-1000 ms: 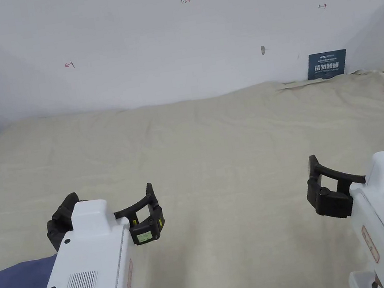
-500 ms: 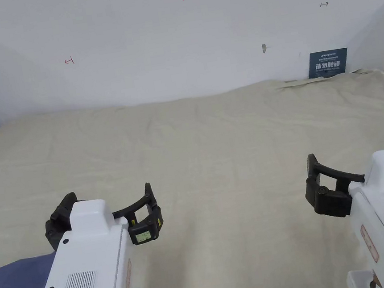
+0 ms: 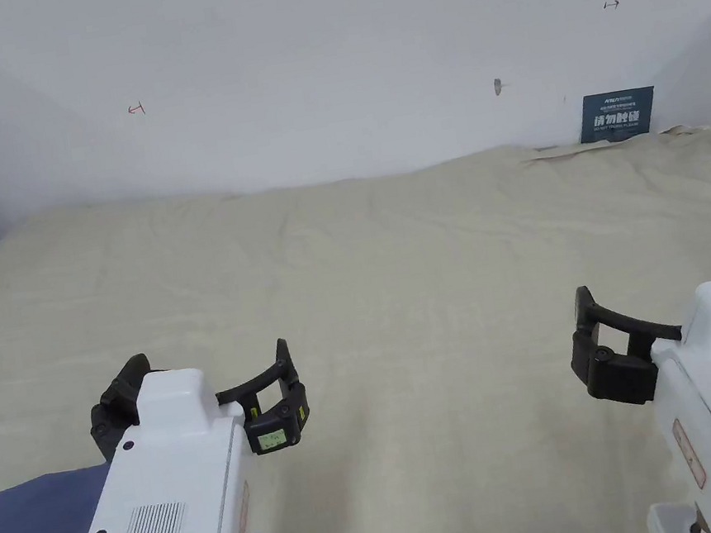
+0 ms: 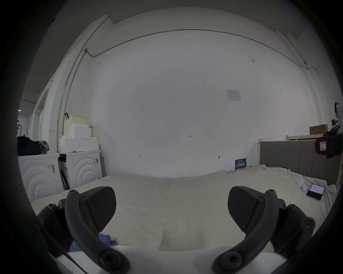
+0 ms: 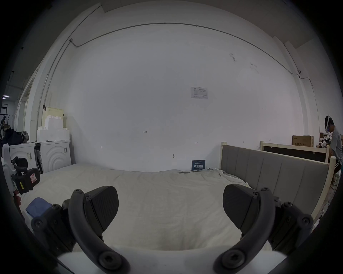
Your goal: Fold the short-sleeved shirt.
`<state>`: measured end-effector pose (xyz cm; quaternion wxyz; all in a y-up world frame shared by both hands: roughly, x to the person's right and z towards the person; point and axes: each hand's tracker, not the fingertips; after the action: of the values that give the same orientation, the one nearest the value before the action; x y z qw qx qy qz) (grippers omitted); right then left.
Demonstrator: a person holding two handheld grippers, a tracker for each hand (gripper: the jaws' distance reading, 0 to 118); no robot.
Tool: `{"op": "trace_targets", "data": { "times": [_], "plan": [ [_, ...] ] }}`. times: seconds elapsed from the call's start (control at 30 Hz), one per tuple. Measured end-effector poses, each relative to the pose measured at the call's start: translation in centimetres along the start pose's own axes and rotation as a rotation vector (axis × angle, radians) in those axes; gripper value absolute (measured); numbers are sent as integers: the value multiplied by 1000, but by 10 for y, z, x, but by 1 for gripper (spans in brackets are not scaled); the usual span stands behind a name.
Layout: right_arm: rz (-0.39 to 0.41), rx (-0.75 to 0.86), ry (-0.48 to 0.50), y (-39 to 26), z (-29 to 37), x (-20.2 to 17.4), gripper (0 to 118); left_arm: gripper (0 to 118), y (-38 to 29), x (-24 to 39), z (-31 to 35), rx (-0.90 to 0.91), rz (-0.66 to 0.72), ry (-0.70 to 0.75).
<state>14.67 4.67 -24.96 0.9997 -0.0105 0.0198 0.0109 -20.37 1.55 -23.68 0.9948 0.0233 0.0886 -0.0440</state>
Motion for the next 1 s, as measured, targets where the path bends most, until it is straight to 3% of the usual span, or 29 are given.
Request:
{"op": "trace_targets", "data": {
  "times": [1.0],
  "plan": [
    [2,-1,0,1,6,4,112,118,3,2,2,9,3,-4]
  ]
}}
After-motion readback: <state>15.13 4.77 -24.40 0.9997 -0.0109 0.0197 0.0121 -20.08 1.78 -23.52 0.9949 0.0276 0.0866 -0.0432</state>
